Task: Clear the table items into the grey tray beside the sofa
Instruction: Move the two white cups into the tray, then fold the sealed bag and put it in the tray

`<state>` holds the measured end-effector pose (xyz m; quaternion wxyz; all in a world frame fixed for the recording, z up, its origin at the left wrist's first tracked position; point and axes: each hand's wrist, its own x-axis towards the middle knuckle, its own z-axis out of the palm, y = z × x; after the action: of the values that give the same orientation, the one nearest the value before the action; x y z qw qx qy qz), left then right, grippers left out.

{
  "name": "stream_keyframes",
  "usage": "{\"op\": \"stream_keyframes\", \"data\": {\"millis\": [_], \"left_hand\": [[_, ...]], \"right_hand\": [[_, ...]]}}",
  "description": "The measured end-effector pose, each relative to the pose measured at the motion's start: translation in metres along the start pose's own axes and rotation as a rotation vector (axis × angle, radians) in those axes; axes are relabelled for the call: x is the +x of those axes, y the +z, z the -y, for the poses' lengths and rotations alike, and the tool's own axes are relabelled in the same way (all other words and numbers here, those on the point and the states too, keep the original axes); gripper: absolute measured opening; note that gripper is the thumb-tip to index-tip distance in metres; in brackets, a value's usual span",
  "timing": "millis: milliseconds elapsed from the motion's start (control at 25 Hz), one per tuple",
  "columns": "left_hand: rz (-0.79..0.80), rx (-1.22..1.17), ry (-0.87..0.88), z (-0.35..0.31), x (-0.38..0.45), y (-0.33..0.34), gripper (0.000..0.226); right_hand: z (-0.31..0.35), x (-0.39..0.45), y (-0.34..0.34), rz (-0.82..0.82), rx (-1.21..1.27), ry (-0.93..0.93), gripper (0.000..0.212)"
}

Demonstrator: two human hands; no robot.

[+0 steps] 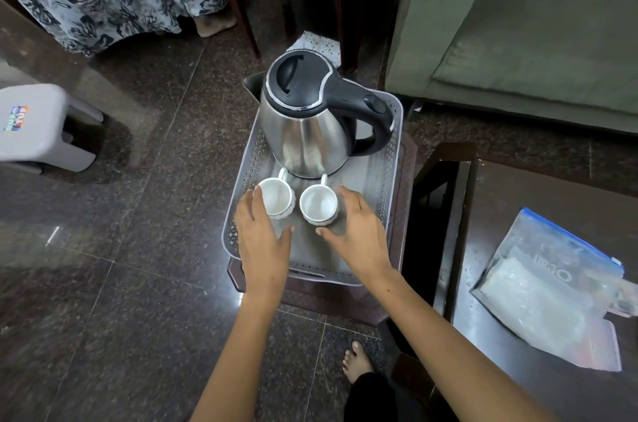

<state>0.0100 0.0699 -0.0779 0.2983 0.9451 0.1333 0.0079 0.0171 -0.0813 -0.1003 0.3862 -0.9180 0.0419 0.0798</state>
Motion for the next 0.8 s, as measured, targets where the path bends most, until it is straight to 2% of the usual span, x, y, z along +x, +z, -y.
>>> {"op": "stream_keyframes", "data": {"millis": [120, 200, 320, 440, 600, 680, 800], "left_hand": [[-0.039, -0.043, 0.025, -0.027, -0.027, 0.001, 0.068], [-0.021, -0.098, 0.118, -0.059, -0.052, 0.012, 0.055], [0.112, -0.155, 0.249, -0.113, -0.106, 0.051, 0.040], [0.331, -0.168, 0.303, -0.157, -0.167, 0.106, 0.032], [0.615, -0.176, 0.150, -0.182, -0.230, 0.171, 0.022], [0.665, -0.172, 0.052, -0.187, -0.245, 0.194, 0.020], [0.687, -0.144, -0.040, -0.191, -0.254, 0.217, 0.019]], "right_hand": [[-0.016, -0.026, -0.029, -0.094, 0.063, -0.047, 0.057], [-0.040, -0.049, -0.058, -0.197, 0.149, -0.042, 0.047], [-0.102, -0.092, -0.112, -0.313, 0.178, 0.048, 0.037], [-0.182, -0.142, -0.157, -0.357, 0.099, 0.262, 0.030], [-0.269, -0.189, -0.182, -0.200, -0.039, 0.500, 0.029], [-0.290, -0.193, -0.183, -0.166, -0.038, 0.538, 0.028], [-0.306, -0.180, -0.186, -0.255, -0.012, 0.615, 0.024]]}}
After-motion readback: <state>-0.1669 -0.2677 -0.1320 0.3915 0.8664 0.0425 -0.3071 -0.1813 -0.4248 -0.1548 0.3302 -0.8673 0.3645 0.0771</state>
